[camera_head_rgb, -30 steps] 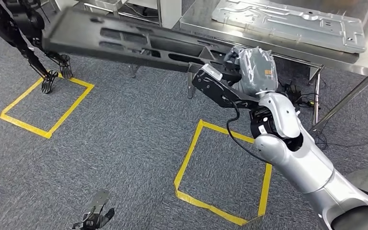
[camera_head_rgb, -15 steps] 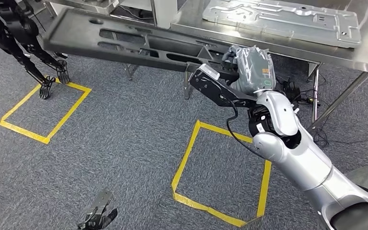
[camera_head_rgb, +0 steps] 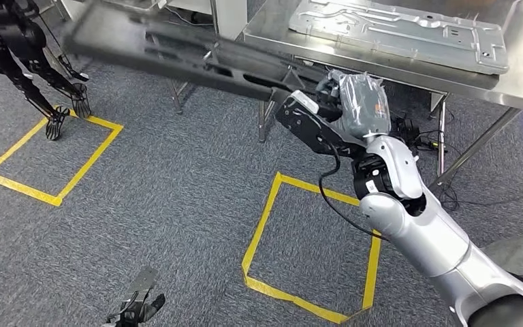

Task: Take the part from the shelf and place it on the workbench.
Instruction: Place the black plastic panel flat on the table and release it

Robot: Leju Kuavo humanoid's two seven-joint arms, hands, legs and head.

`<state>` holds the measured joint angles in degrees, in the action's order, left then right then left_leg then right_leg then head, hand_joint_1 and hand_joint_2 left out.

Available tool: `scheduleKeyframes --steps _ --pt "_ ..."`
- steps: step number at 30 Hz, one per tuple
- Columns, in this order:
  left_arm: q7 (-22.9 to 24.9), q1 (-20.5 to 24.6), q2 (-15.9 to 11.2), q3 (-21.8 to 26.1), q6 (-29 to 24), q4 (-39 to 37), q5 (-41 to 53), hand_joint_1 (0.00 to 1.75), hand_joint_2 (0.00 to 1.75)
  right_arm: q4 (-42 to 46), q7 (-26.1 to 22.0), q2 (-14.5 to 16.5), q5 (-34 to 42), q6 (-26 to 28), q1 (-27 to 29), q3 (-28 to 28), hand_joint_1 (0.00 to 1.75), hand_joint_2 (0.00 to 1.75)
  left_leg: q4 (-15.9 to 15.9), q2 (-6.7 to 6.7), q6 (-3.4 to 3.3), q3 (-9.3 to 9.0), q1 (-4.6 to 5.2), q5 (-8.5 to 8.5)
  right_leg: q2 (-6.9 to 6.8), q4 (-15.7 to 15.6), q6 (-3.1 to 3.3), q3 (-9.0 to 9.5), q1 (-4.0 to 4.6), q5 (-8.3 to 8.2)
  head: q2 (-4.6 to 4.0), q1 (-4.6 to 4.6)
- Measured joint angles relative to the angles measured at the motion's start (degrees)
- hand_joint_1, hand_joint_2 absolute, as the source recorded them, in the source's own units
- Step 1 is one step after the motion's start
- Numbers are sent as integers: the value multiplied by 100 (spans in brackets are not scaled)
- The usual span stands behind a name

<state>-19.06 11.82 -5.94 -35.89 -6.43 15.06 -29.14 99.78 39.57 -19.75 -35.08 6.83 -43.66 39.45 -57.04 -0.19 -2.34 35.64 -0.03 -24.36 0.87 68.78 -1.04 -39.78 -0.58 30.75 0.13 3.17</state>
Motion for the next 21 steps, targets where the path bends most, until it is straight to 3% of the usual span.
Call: scheduleKeyframes --steps 2,3,5,7,8,12,14,16,17,18,19,21 --pt "0 -12 7 0 0 0 -1 0 175 1 10 -37 -22 41 43 -19 175 175 -7 5 -21 -20 0 -27 -6 581 -34 -335 -14 143 0 0" --pt "-2 -25 10 0 0 0 -2 0 175 1 14 -67 -22 48 71 -34 175 175 -13 4 -20 -33 -3 -44 -10 603 -49 -378 -28 68 0 -1" --pt "-10 -52 19 0 0 0 -2 0 175 15 19 -132 -18 47 124 -71 175 175 -55 -3 7 -60 -13 -96 -31 36 -73 -152 -63 -325 0 -2" --pt "-18 -64 25 0 0 0 2 0 175 56 19 -193 -3 43 165 -130 175 175 -141 -8 64 -53 -2 -167 -54 -627 -64 155 -63 -574 0 1" --pt "-21 -66 26 1 -1 0 9 0 175 84 19 -221 8 41 191 -174 175 175 -175 -8 92 -42 5 -194 -54 -783 -43 231 -55 -596 0 4" --pt "-32 -71 39 2 -1 0 44 0 175 162 20 -326 22 1 281 -309 175 175 -252 20 200 -24 -10 -295 5 -863 99 292 -35 -569 0 16" --pt "-33 -66 57 2 0 0 73 0 175 198 20 -359 8 -40 292 -340 175 175 -651 26 248 149 -24 -522 38 -890 158 335 -49 -568 0 37" --pt "-31 -68 69 2 0 0 97 0 175 227 19 -365 -3 -64 310 -351 175 175 -1344 25 275 496 -35 -790 93 -892 190 358 -37 -554 0 50" --pt "-27 -74 71 2 0 0 100 0 175 240 19 -369 -11 -69 328 -352 175 175 -1590 24 277 642 -40 -832 129 -891 199 368 -29 -547 0 49" --pt "-22 -80 73 2 0 0 104 0 175 256 19 -378 -21 -70 350 -355 175 175 -1658 22 271 710 -41 -777 169 -890 203 379 -23 -539 0 48" --pt "-19 -84 75 2 0 0 108 0 175 273 19 -389 -37 -70 372 -357 175 175 -1522 14 256 681 -41 -627 212 -890 204 391 -19 -531 0 48" --pt "-15 -83 78 2 0 0 117 0 175 306 19 -410 -70 -67 402 -361 175 175 -841 -88 208 403 -41 -237 300 -892 192 412 -20 -514 0 45"
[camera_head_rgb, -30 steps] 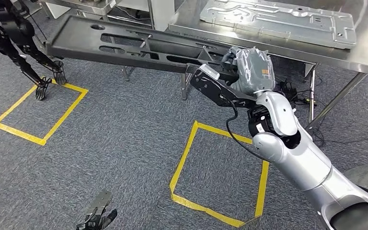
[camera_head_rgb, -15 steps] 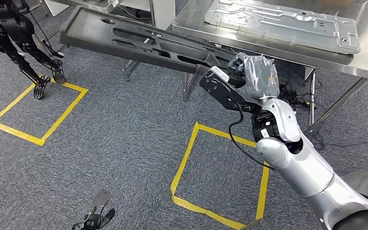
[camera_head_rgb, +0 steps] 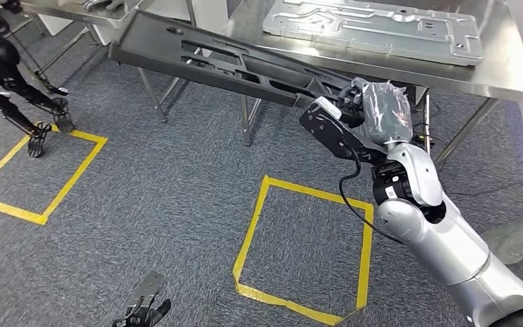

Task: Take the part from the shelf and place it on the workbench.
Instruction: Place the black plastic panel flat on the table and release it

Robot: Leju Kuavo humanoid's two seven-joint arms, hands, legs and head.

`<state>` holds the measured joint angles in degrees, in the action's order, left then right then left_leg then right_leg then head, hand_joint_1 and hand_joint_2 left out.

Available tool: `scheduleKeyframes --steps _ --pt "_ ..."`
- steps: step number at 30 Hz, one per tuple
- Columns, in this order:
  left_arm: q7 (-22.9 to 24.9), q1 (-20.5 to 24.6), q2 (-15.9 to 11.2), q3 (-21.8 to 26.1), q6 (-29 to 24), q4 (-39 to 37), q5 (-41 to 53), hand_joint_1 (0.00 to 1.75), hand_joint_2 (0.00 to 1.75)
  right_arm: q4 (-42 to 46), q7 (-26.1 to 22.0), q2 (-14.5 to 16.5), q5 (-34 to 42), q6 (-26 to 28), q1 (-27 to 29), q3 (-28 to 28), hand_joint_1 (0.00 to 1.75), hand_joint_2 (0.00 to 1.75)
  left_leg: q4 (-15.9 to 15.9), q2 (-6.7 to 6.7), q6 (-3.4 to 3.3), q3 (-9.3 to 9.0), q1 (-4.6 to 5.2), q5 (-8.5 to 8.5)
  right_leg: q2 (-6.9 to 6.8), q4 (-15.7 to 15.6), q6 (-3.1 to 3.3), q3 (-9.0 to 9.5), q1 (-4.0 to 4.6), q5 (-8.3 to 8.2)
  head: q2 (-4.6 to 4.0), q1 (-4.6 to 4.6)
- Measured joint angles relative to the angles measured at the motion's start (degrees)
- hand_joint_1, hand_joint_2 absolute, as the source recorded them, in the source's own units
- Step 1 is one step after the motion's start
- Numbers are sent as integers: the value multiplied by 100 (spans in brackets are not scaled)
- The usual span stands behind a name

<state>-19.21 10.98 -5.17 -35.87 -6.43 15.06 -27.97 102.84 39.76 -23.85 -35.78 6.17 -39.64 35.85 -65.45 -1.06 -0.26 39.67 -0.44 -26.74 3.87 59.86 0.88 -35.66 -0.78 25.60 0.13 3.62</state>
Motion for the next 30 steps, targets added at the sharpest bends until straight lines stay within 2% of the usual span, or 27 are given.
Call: scheduleKeyframes --steps 2,3,5,7,9,10,11,12,13,15,16,17,18,21,22,24,26,27,28,29,30 --pt "0 1 2 0 0 0 7 0 175 27 0 -22 -28 9 10 -16 175 175 542 -145 -33 -246 9 168 84 -5 -38 -17 -14 3 0 1" --pt "0 2 3 0 0 0 11 0 175 38 0 -32 -37 16 20 -25 175 175 630 -185 -42 -290 21 150 122 -11 -67 -32 -29 -2 0 -1" --pt "3 11 4 0 0 0 23 0 175 57 0 -56 -49 38 51 -40 175 175 703 -138 -79 -335 32 155 169 -42 -141 -38 -51 -9 0 -3" --pt "5 30 21 0 0 0 32 0 175 65 0 -88 -106 58 74 -65 175 175 813 -78 -144 -417 20 184 8 72 -186 -79 -36 88 0 -9" --pt "10 40 39 0 0 0 41 0 175 68 0 -104 -208 59 85 -98 175 175 873 -23 -196 -477 15 192 -223 614 -203 -328 -16 375 0 -13" --pt "13 38 41 0 0 0 45 0 175 68 0 -104 -247 48 92 -114 175 175 868 -1 -214 -483 16 181 -274 988 -213 -515 -17 535 0 -13" --pt "16 35 42 0 0 0 50 0 175 68 0 -105 -277 35 107 -134 175 175 858 20 -221 -486 15 168 -293 1295 -227 -679 -27 626 0 -14" --pt "20 31 46 0 0 0 55 0 175 68 1 -106 -296 24 129 -156 175 175 844 36 -222 -487 13 153 -306 1441 -242 -767 -39 625 0 -14" --pt "23 29 52 0 0 0 60 0 175 68 1 -107 -310 16 151 -176 175 175 825 47 -214 -489 7 134 -318 1376 -258 -751 -54 521 0 -14" --pt "34 29 70 0 0 0 66 0 175 71 1 -109 -293 25 183 -219 175 175 751 57 -172 -487 -7 76 -356 734 -288 -453 -87 166 0 -15" --pt "41 32 76 0 0 0 68 0 175 74 0 -107 -282 33 192 -244 175 175 694 58 -138 -471 -2 38 -373 402 -290 -285 -83 51 0 -17" --pt "49 33 80 1 0 0 69 0 175 76 0 -105 -294 39 205 -276 175 175 652 58 -107 -455 5 8 -381 182 -274 -171 -80 -3 0 -16" --pt "57 31 81 1 0 0 69 0 175 78 1 -104 -340 42 225 -311 175 175 626 59 -77 -443 15 -13 -382 91 -249 -123 -66 6 0 -17" --pt "75 25 85 2 1 0 71 0 175 80 1 -100 -592 34 291 -395 175 175 603 66 -6 -439 6 -49 -357 76 -137 -105 -52 13 0 -16" --pt "76 27 89 2 2 0 71 0 175 81 1 -97 -673 31 302 -414 175 175 508 69 18 -400 -3 -111 -355 65 -101 -87 -57 13 0 -10" --pt "76 28 97 2 3 0 69 0 175 83 0 -89 -829 2 322 -447 175 175 -30 76 60 -143 -13 -373 -353 50 -44 -46 -57 26 0 1" --pt "76 16 99 2 2 0 63 0 175 88 0 -81 -1012 -112 372 -482 175 175 -762 76 71 250 -14 -625 -343 50 -10 -21 -33 47 0 4" --pt "75 8 99 2 2 0 59 0 175 91 0 -78 -1106 -188 405 -501 175 175 -958 76 61 381 -12 -635 -335 51 0 -7 -18 58 0 4" --pt "72 4 99 2 2 0 57 0 175 94 0 -76 -1184 -261 438 -519 175 175 -933 75 39 406 -8 -535 -324 51 7 9 -5 70 0 4" --pt "69 2 99 2 2 0 56 0 175 96 -1 -74 -1238 -313 464 -533 175 175 -693 75 4 324 3 -344 -313 50 9 29 5 83 0 3" --pt "67 4 99 2 2 0 55 0 175 98 -1 -73 -1268 -342 482 -543 175 175 -300 73 -41 162 21 -117 -304 49 6 50 11 97 0 3"
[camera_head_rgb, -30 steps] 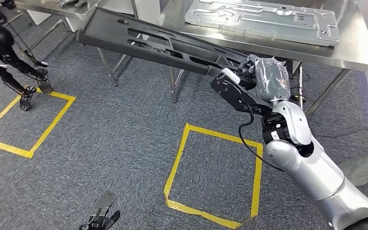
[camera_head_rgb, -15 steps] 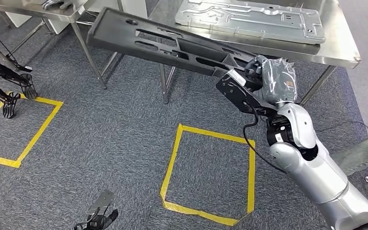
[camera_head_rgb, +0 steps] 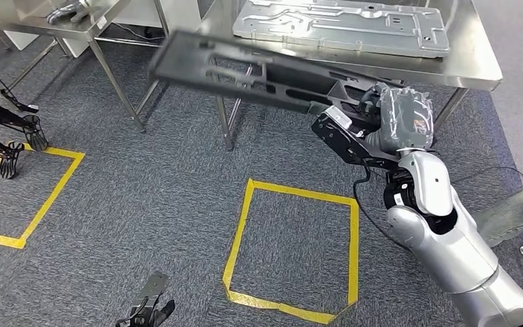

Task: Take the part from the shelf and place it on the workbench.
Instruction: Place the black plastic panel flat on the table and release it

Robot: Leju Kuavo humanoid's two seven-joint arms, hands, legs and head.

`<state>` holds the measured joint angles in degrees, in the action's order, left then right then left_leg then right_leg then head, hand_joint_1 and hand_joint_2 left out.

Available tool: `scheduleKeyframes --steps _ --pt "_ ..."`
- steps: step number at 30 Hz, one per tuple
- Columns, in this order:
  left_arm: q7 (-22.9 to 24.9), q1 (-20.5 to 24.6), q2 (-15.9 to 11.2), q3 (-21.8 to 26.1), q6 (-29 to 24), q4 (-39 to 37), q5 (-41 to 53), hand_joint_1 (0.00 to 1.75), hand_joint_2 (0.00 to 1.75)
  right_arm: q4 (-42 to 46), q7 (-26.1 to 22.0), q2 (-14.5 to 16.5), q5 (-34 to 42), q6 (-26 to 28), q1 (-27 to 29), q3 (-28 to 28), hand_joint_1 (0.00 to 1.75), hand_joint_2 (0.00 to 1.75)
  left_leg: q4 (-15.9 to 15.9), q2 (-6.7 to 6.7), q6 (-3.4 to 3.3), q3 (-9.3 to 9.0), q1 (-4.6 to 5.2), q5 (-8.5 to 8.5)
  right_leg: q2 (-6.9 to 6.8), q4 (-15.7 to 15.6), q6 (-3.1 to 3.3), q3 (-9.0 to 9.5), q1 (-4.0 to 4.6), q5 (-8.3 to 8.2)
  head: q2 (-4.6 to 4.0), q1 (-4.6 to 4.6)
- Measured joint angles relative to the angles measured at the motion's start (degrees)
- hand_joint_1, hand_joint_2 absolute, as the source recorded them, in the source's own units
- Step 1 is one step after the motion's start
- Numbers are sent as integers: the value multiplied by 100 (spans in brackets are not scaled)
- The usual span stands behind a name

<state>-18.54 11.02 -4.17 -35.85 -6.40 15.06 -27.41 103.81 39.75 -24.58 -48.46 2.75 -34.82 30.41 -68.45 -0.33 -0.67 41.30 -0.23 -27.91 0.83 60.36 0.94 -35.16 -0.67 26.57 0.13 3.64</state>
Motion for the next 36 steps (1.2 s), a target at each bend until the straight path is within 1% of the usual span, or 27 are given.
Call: scheduleKeyframes --steps 2,3,5,7,8,9,11,12,13,14,15,16,17,18,21,23,24,26,27,28,29,30,31,32,33,34,36 --pt "-3 8 0 0 0 0 -1 0 175 11 0 3 -17 -34 18 -22 175 175 695 -6 -76 -327 54 258 12 -12 -24 23 8 22 0 -3" --pt "-4 8 0 0 0 0 -2 0 175 19 1 4 9 -64 25 -40 175 175 872 -10 -97 -412 79 284 15 -23 -43 27 5 26 0 -2" --pt "-9 5 -2 0 1 0 -9 0 175 29 1 23 156 -178 39 -90 175 175 961 -15 -120 -450 104 268 22 -61 -94 35 -6 22 0 -3" --pt "-17 1 -2 0 6 0 -17 0 175 33 1 46 377 -271 43 -129 175 175 1070 -4 -156 -527 79 301 7 -8 -140 21 -8 82 0 -11" --pt "-22 4 -1 0 11 0 -18 0 175 36 -1 52 466 -282 31 -141 175 175 1132 1 -186 -574 65 318 -3 149 -156 -45 -3 176 0 -17" --pt "-25 5 1 0 16 0 -19 0 175 40 -2 55 527 -269 13 -145 175 175 1171 6 -209 -614 52 326 -15 419 -163 -172 -1 312 0 -22" --pt "-26 5 2 0 24 0 -18 0 175 51 -2 58 630 -224 -28 -145 175 175 1177 7 -242 -644 54 302 -21 1126 -181 -545 -4 579 0 -26" --pt "-25 0 2 0 27 0 -18 0 175 54 -1 58 677 -207 -39 -145 175 175 1164 6 -240 -654 50 282 -22 1362 -197 -695 -14 611 0 -27" --pt "-25 -5 3 0 31 0 -17 0 175 57 0 58 720 -196 -46 -145 175 175 1143 2 -232 -663 42 255 -24 1407 -216 -759 -32 537 0 -28" --pt "-24 -10 5 0 34 0 -17 0 175 60 1 58 744 -193 -58 -145 175 175 1112 -2 -216 -673 30 223 -28 1237 -238 -716 -53 366 0 -28" --pt "-24 -13 8 0 38 0 -16 0 175 64 0 58 756 -192 -79 -143 175 175 1066 -7 -191 -681 15 180 -39 890 -263 -582 -79 138 0 -29" --pt "-23 -14 10 1 40 0 -16 0 175 68 -1 58 755 -192 -110 -139 175 175 1016 -11 -158 -677 9 134 -50 551 -286 -433 -90 -10 0 -33" --pt "-22 -13 11 1 41 0 -15 0 175 76 -1 57 740 -190 -144 -131 175 175 953 -13 -121 -665 9 87 -53 278 -283 -309 -93 -101 0 -35" --pt "-20 -12 10 2 42 0 -14 0 175 84 -1 56 715 -185 -171 -122 175 175 909 -14 -86 -651 14 52 -54 125 -267 -236 -85 -121 0 -36" --pt "-17 -16 10 2 42 0 -11 0 175 96 1 54 628 -171 -218 -99 175 175 882 -9 -18 -640 17 6 -32 84 -158 -205 -56 -77 0 -30" --pt "-18 -14 18 2 48 0 -7 0 175 108 0 53 603 -170 -246 -84 175 175 695 0 30 -565 4 -106 -29 73 -93 -168 -69 -60 0 -21" --pt "-18 -12 22 2 51 0 -4 0 175 114 -1 52 595 -171 -259 -75 175 175 441 3 56 -441 -3 -223 -31 68 -65 -146 -72 -48 0 -14" --pt "-18 -16 26 2 55 0 3 0 175 122 -1 51 567 -190 -279 -57 175 175 -304 5 84 -37 -9 -482 -28 68 -27 -111 -55 -19 0 -6" --pt "-16 -21 26 2 55 0 5 0 175 124 -1 51 550 -215 -282 -47 175 175 -601 4 81 156 -9 -532 -23 68 -15 -90 -43 -3 0 -5" --pt "-16 -25 26 2 55 0 10 0 175 125 -1 51 532 -248 -283 -38 175 175 -722 4 65 271 -6 -482 -16 68 -7 -65 -32 15 0 -7" --pt "-15 -26 26 2 55 0 18 0 175 125 -1 51 515 -288 -285 -29 175 175 -618 3 37 276 3 -327 -9 68 -5 -35 -25 36 0 -7" --pt "-13 -26 26 2 55 0 25 0 175 126 -1 51 496 -332 -289 -21 175 175 -313 3 0 177 16 -96 -3 66 -7 0 -20 59 0 -8" --pt "-11 -24 26 2 56 0 32 0 175 126 -1 51 473 -370 -294 -15 175 175 93 1 -42 21 38 121 2 62 -12 34 -22 82 0 -9" --pt "-7 -21 23 2 56 0 37 0 175 127 -1 50 450 -404 -302 -12 175 175 456 -1 -80 -142 66 265 7 53 -23 57 -20 99 0 -10" --pt "-3 -16 20 2 57 0 40 0 175 128 -1 48 432 -436 -307 -11 175 175 724 -3 -107 -266 93 339 12 36 -40 71 -24 108 0 -9" --pt "1 -14 15 2 57 0 42 0 175 129 -1 42 419 -462 -309 -11 175 175 861 -6 -124 -332 118 339 17 14 -64 78 -30 111 0 -11" --pt "10 -13 4 2 56 0 46 0 175 137 1 27 413 -511 -310 -12 175 175 950 -7 -148 -379 133 325 24 -50 -124 99 -37 106 0 -8"
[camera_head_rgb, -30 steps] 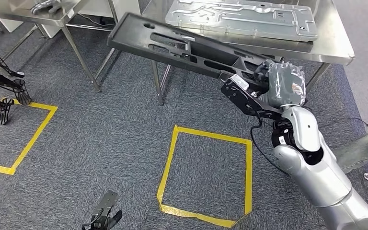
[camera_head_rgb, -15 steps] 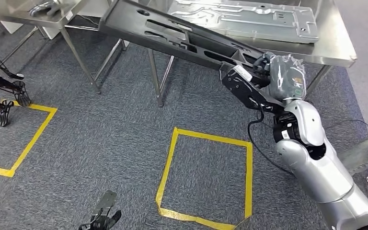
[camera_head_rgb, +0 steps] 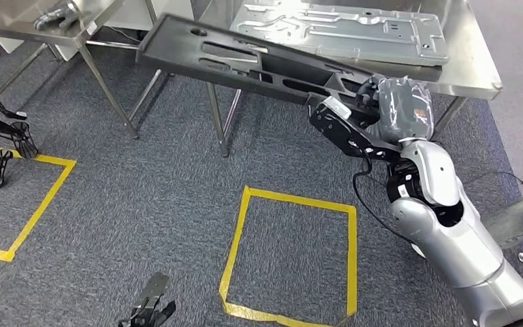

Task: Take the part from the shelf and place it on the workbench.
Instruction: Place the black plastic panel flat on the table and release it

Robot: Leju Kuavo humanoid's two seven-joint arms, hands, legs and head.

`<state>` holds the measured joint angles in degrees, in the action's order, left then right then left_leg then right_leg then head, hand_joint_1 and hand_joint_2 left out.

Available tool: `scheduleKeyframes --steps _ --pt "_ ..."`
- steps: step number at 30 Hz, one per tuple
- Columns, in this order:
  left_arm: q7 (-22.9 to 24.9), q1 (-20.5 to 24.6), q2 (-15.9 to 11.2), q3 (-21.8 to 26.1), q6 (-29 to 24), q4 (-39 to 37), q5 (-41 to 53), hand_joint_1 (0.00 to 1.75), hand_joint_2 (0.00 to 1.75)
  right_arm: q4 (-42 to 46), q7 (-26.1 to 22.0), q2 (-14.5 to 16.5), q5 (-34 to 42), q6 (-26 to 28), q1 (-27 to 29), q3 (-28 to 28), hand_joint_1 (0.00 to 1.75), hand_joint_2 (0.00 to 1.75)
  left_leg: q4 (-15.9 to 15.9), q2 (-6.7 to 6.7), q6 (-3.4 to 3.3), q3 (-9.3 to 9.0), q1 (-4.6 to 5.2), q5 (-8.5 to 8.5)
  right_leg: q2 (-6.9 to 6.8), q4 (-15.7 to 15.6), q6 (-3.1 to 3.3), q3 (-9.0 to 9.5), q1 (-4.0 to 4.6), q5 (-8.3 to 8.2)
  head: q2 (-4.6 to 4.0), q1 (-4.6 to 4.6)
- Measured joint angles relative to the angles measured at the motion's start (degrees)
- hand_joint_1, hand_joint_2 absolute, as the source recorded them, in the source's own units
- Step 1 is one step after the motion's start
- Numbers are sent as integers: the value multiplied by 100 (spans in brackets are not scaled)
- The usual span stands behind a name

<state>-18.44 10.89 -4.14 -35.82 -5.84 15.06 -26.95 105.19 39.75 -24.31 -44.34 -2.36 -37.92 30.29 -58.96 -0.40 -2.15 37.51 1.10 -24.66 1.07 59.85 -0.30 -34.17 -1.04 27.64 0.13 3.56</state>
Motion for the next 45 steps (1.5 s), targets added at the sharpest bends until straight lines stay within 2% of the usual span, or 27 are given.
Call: scheduleKeyframes --steps 2,3,6,7,8,9,10,12,16,18,21,22,23,24,26,27,28,31,33,35,37,38,39,41,42,43,45 --pt "7 1 -3 0 0 0 4 0 175 15 -1 -26 1 -50 -7 -1 175 175 130 8 -36 -99 -27 25 -21 59 -45 -4 5 60 0 -11" --pt "7 6 -2 0 0 0 7 0 175 21 -1 -42 1 -78 -19 -2 175 175 196 12 -58 -160 -43 35 -32 241 -58 -80 15 155 0 -22" --pt "22 11 1 0 0 0 15 0 175 21 -1 -83 1 -187 -49 -2 175 175 234 14 -108 -269 -48 -17 -47 1270 -87 -649 24 521 0 -40" --pt "30 10 1 0 0 0 16 0 175 20 0 -95 -3 -228 -46 -2 175 175 221 14 -113 -292 -50 -51 -48 1477 -105 -807 18 524 0 -39" --pt "35 9 2 0 0 0 17 0 175 19 1 -108 -12 -268 -44 -2 175 175 198 12 -107 -316 -55 -90 -50 1469 -123 -865 6 411 0 -40" --pt "39 8 3 0 0 0 20 0 175 19 1 -120 -28 -314 -47 -2 175 175 164 9 -96 -341 -63 -135 -56 1236 -139 -805 -8 201 0 -42" --pt "43 8 5 0 0 0 25 0 175 19 -1 -132 -52 -362 -56 -3 175 175 119 6 -78 -363 -70 -190 -68 857 -153 -671 -24 -41 0 -42" --pt "54 15 6 0 -4 0 44 0 175 18 -2 -145 -97 -461 -86 -16 175 175 23 -1 -23 -373 -63 -298 -86 245 -149 -404 -26 -284 0 -45" --pt "74 26 4 0 -18 0 72 0 175 17 2 -181 -93 -617 -94 -118 175 175 -24 5 87 -369 -57 -400 -61 67 -19 -294 -5 -219 0 -28" --pt "73 30 6 0 -18 0 72 0 175 17 2 -196 -91 -697 -98 -169 175 175 -270 11 149 -269 -72 -529 -55 43 49 -228 -26 -186 0 -13" --pt "73 19 11 0 -18 0 72 0 175 19 2 -215 -139 -827 -82 -217 175 175 -1316 13 224 325 -113 -862 -47 35 107 -111 -19 -96 0 4" --pt "73 10 11 0 -19 0 71 0 175 19 3 -222 -160 -864 -65 -227 175 175 -1573 13 231 520 -122 -878 -39 35 109 -69 -15 -61 0 5" --pt "74 3 11 0 -20 0 70 0 175 19 2 -228 -179 -897 -47 -236 175 175 -1626 13 228 622 -125 -784 -28 36 107 -22 -13 -23 0 5" --pt "74 1 11 0 -21 0 70 0 175 19 2 -233 -192 -928 -32 -246 175 175 -1446 13 213 607 -124 -581 -18 35 101 35 -14 19 0 4" --pt "73 4 10 0 -25 0 69 0 175 19 1 -238 -212 -979 -17 -276 175 175 -693 9 170 329 -112 -98 -6 23 71 153 -15 109 0 1" --pt "70 8 8 0 -28 0 68 0 175 19 1 -242 -219 -1000 -17 -296 175 175 -355 4 146 182 -93 34 -1 9 48 197 -14 145 0 3" --pt "69 10 7 0 -32 0 66 0 175 20 2 -251 -226 -1019 -15 -313 175 175 -148 1 122 83 -74 78 3 -21 18 225 -14 165 0 3" --pt "66 9 -8 0 -41 0 58 0 175 23 2 -299 -245 -1074 13 -337 175 175 41 2 39 -28 -58 16 0 -78 -75 283 -10 161 0 1" --pt "60 7 -17 0 -41 0 49 0 175 27 1 -339 -278 -1104 28 -347 175 175 132 1 -32 -153 -70 -4 -30 116 -96 223 -12 262 0 -23" --pt "55 7 -25 1 -41 0 27 0 175 35 -1 -365 -312 -1115 45 -370 175 175 169 2 -89 -265 -60 -52 -49 735 -104 -107 -8 497 0 -47" --pt "54 1 -30 2 -44 0 7 0 175 42 1 -380 -331 -1122 79 -400 175 175 164 3 -117 -348 -49 -132 -49 1391 -134 -570 -6 664 0 -48" --pt "52 -6 -31 2 -46 0 2 0 175 42 2 -388 -347 -1132 101 -410 175 175 158 1 -118 -398 -46 -177 -50 1499 -150 -715 -8 613 0 -48" --pt "49 -13 -32 2 -47 0 -3 0 175 42 2 -397 -370 -1149 119 -415 175 175 149 -2 -116 -458 -47 -228 -51 1393 -163 -756 -14 442 0 -48" --pt "36 -26 -31 2 -43 0 -10 0 175 47 0 -417 -431 -1187 135 -421 175 175 120 -8 -88 -592 -57 -347 -56 718 -179 -572 -33 -88 0 -48" --pt "28 -26 -33 3 -41 -1 -14 0 175 50 -1 -423 -456 -1203 138 -426 175 175 107 -12 -65 -642 -58 -400 -58 403 -177 -469 -26 -262 0 -46" --pt "21 -23 -35 5 -39 -1 -16 0 175 55 -2 -427 -479 -1212 138 -431 175 175 94 -13 -33 -659 -58 -445 -57 179 -150 -384 -10 -328 0 -46" --pt "11 -26 -55 9 -39 -1 -20 0 175 68 -1 -432 -519 -1220 155 -442 175 175 77 -11 19 -645 -51 -488 -45 46 -70 -345 22 -289 0 -39"
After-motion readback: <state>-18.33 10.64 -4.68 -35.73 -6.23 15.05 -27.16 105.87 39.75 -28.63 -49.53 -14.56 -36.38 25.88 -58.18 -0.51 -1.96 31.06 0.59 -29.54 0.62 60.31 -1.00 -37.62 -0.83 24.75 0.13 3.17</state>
